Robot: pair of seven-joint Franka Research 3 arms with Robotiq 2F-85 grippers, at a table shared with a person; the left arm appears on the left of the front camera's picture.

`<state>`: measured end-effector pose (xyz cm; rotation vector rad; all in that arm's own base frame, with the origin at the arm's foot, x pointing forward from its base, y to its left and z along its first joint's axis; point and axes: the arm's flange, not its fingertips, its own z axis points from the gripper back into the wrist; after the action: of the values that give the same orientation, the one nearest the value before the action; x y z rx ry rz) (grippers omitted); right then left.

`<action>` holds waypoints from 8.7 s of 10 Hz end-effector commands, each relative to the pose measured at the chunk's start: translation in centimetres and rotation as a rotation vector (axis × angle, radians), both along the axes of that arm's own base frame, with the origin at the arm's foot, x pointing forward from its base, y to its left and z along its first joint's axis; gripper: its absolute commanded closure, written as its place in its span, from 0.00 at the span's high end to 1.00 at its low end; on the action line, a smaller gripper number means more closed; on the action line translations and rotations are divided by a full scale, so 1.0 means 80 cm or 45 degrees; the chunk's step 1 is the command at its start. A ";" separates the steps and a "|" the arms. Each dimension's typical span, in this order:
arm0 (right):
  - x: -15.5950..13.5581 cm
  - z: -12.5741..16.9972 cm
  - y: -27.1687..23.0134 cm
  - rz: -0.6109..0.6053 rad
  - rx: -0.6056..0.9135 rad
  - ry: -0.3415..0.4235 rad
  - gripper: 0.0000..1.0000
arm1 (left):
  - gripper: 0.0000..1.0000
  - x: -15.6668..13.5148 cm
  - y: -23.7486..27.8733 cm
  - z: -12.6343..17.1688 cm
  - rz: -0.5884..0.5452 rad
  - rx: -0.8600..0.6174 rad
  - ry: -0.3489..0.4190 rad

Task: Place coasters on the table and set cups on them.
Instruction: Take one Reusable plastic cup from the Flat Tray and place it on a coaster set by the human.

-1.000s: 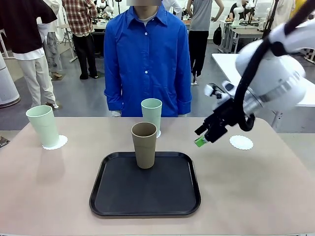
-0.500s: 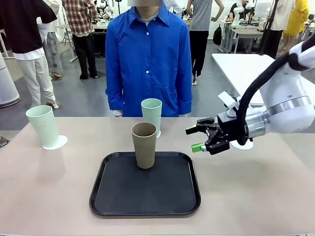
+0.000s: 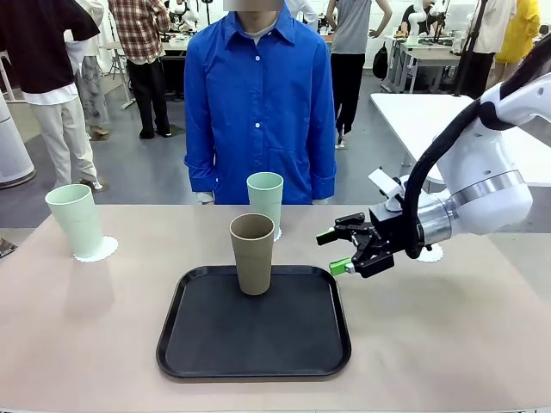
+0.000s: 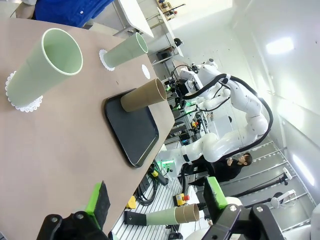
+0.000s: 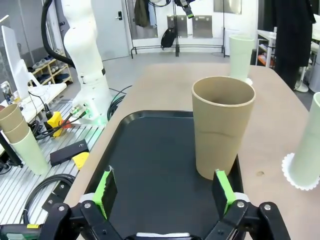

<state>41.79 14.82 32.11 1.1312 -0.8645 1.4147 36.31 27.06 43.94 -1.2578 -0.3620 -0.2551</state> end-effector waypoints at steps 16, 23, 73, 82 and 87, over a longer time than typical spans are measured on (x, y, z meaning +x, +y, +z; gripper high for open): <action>0.057 -0.068 0.112 -0.055 0.121 -0.011 1.00 | 1.00 -0.001 0.004 0.004 -0.011 -0.008 -0.006; 0.067 -0.076 0.126 -0.103 0.132 0.000 1.00 | 1.00 -0.001 0.004 0.004 -0.011 -0.008 -0.006; 0.101 -0.124 0.207 0.039 0.160 0.135 1.00 | 1.00 -0.001 0.004 0.004 -0.011 -0.008 -0.006; 0.039 0.018 0.136 0.099 0.308 0.015 0.38 | 1.00 -0.001 0.004 0.004 -0.011 -0.008 -0.006; 0.026 0.102 -0.006 -0.118 0.265 0.059 0.38 | 1.00 -0.001 0.004 0.004 -0.011 -0.008 -0.006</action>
<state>44.06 14.12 41.91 1.2538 -1.1089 1.2647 36.33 27.09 43.92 -1.2584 -0.3610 -0.2550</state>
